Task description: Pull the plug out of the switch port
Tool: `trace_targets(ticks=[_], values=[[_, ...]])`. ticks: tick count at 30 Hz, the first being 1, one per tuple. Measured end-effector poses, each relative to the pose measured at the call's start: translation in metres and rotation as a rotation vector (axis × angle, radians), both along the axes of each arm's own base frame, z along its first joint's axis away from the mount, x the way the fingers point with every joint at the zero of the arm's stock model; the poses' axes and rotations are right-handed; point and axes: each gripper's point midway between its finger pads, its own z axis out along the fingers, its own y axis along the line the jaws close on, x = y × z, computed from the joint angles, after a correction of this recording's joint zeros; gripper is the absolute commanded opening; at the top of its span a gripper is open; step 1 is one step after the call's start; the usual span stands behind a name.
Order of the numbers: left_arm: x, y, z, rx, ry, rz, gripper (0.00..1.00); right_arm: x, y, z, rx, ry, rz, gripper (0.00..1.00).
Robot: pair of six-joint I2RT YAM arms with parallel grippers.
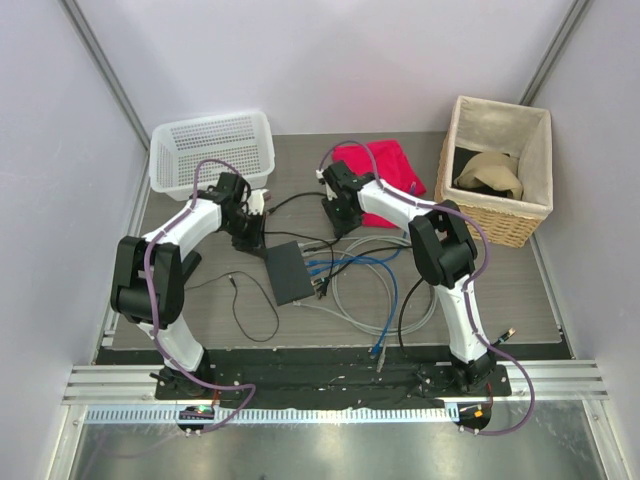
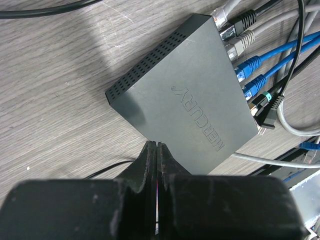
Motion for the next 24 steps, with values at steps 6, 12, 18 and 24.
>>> trace_targets(ticks=[6,12,18,24], values=[[0.000,0.001,-0.001,0.005,0.001,0.001,0.01,0.014,0.006,0.000,0.028,-0.021,-0.044,0.01],[-0.002,0.004,0.001,0.019,-0.011,-0.002,0.01,0.048,0.021,0.011,0.121,-0.062,-0.071,0.01],[-0.003,0.006,0.002,0.026,-0.018,-0.010,0.00,0.088,0.034,0.070,0.291,-0.169,-0.057,0.01],[-0.002,0.013,0.010,0.034,-0.024,0.001,0.00,0.084,0.040,0.117,0.457,-0.171,0.008,0.01]])
